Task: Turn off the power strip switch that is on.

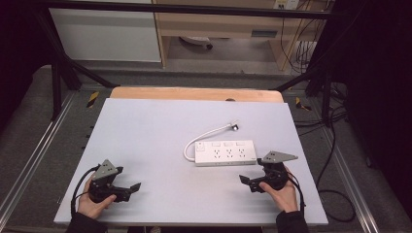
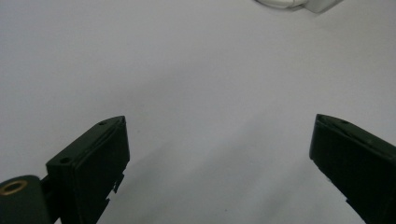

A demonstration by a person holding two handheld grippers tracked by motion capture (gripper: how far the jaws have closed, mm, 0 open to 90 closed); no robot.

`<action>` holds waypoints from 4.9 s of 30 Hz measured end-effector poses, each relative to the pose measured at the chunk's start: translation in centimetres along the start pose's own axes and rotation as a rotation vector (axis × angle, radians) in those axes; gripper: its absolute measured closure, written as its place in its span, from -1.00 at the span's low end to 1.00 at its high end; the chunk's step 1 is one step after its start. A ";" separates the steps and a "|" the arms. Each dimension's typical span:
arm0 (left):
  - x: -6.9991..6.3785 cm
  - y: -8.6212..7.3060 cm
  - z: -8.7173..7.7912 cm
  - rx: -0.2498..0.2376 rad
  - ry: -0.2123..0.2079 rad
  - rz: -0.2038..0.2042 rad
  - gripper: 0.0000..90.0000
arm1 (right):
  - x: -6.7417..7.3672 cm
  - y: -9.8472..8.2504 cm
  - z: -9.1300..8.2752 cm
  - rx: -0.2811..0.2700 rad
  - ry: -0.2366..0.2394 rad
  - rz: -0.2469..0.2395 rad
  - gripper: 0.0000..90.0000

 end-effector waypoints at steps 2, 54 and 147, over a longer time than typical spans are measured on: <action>0.0 0.0 0.0 0.000 0.000 0.000 -0.89 | 0.1 0.2 0.2 0.003 0.001 -0.002 -0.94; 0.1 0.0 0.0 -0.001 0.002 -0.001 -0.89 | 1.4 3.2 3.2 -0.002 -0.019 -0.019 -0.74; 0.2 0.0 -0.1 -0.007 0.008 -0.004 -0.88 | -0.1 6.5 10.8 -0.015 -0.042 0.022 0.90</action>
Point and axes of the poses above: each handheld gripper's, and its own axes: z roughly forward along the jaws, y roughly out of its top, x roughly to its left, the point moved 1 cm from there along z, roughly forward along the jaws, and after that the axes turned 9 degrees about -x, right-handed, at the moved point
